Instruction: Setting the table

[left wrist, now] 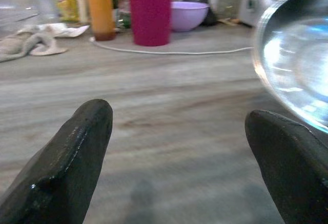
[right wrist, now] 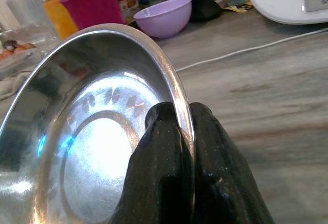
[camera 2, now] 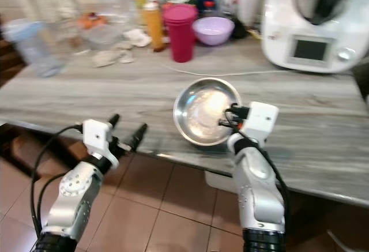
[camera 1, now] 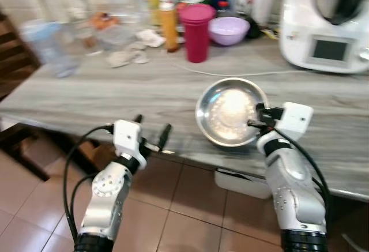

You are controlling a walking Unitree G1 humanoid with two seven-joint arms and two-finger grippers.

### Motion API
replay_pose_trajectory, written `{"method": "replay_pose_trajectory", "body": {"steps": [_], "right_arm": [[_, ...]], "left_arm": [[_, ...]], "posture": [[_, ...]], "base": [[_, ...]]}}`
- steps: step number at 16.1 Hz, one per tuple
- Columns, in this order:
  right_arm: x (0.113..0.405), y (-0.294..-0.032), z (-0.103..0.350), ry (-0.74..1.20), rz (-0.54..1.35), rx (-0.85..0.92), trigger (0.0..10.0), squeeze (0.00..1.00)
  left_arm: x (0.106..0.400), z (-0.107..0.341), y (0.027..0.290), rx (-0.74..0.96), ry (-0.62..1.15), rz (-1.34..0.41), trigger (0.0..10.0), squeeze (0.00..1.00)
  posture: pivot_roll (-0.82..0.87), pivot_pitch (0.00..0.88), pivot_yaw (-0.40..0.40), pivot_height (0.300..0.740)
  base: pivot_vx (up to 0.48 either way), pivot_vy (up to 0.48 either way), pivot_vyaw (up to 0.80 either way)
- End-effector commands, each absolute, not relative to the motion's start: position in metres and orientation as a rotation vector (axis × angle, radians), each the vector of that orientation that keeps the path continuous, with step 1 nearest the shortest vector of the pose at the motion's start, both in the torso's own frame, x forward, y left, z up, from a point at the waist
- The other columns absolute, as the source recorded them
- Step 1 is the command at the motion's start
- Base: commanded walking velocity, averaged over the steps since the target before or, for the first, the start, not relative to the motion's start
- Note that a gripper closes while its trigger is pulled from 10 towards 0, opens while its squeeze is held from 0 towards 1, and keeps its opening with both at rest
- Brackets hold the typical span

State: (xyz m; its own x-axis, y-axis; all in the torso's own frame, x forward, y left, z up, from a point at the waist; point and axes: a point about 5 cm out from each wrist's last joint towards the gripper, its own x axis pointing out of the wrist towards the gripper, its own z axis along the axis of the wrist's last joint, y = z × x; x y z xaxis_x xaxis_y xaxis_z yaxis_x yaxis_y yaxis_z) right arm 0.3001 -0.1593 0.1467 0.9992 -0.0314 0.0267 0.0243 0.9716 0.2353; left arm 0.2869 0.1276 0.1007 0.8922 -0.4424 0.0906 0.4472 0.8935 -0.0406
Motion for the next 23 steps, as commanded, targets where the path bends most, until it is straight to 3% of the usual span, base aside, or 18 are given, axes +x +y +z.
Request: {"method": "replay_pose_trajectory", "body": {"steps": [1,7,19,20,22,23], "right_arm": [[0.302,-0.158,0.146,-0.019,-0.032,0.259,10.0,0.0],[0.315,-0.142,0.138,0.076,-0.021,0.396,10.0,0.0],[0.339,-0.129,0.124,0.231,-0.059,0.514,10.0,0.0],[0.341,-0.13,0.124,0.233,-0.063,0.517,10.0,0.91],[0.343,-0.13,0.124,0.234,-0.067,0.519,10.0,1.0],[0.343,-0.131,0.124,0.234,-0.068,0.52,10.0,1.0]], "left_arm": [[0.283,0.104,0.129,-0.048,-0.09,-0.526,10.0,0.0],[0.275,0.102,0.135,0.0,-0.067,-0.66,10.0,0.0],[0.272,0.103,0.132,0.009,-0.079,-0.701,10.0,0.0],[0.272,0.103,0.131,0.01,-0.08,-0.706,10.0,0.0],[0.272,0.103,0.131,0.01,-0.079,-0.715,10.0,0.0],[0.272,0.103,0.131,0.011,-0.079,-0.717,10.0,0.0]], "posture": [[-0.2,0.079,0.086,0.74],[-0.19,0.079,0.08,0.74],[-0.18,0.081,0.074,0.74],[-0.18,0.081,0.075,0.74],[-0.18,0.079,0.077,0.74],[-0.18,0.08,0.079,0.74]], "base": [[0.0,0.0,0.0],[0.0,0.0,0.0],[0.0,0.0,0.0],[0.0,0.0,0.0],[0.0,0.0,0.0],[0.0,0.0,0.0]]}}
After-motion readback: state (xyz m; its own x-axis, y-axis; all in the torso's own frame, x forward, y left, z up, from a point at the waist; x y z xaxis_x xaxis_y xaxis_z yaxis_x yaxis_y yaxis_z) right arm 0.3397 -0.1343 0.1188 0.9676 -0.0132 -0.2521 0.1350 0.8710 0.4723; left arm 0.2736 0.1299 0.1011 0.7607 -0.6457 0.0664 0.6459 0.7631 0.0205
